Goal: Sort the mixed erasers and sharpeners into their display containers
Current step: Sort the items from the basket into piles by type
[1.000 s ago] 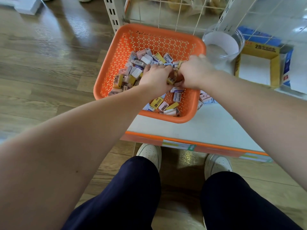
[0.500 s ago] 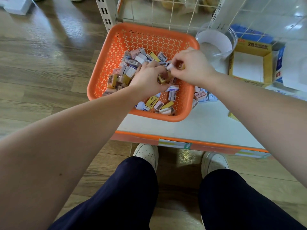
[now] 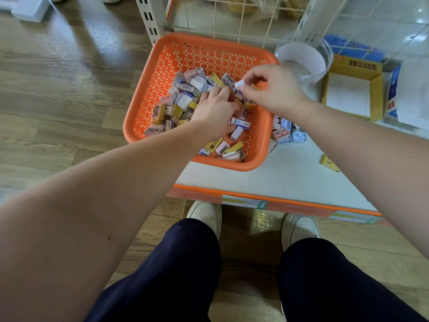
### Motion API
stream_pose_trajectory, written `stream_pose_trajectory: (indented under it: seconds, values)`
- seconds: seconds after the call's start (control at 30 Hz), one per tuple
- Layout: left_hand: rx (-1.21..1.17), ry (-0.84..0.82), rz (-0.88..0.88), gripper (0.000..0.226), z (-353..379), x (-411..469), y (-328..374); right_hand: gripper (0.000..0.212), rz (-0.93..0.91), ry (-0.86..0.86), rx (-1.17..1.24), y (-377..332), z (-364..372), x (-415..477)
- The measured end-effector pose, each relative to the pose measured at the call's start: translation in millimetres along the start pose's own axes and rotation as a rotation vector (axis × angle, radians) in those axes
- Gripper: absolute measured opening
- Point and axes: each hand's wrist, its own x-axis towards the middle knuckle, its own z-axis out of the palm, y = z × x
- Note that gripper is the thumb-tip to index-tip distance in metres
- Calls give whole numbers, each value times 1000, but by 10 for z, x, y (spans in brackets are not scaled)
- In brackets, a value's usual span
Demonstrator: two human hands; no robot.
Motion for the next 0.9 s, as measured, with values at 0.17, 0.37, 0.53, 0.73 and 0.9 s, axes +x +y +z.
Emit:
stream_pose_trajectory:
  seconds: [0.17, 0.37, 0.53, 0.73, 0.9]
  values:
    - [9, 21, 45, 30, -12, 26, -14, 4, 36, 166, 185, 53, -3, -104]
    - [-293, 178, -139, 25, -161, 24, -46, 19, 120, 366, 159, 273, -252, -318]
    - [-546, 391, -211, 21, -292, 118, 180, 13, 206, 365, 110, 576, -484, -472]
    - [-650, 347, -41, 14, -299, 298, 821, 16, 297, 213, -17, 931, -746, -823]
    - [-512, 318, 50, 20, -241, 405, 1285, 28, 349, 225, -101, 1289, -1092, -1180]
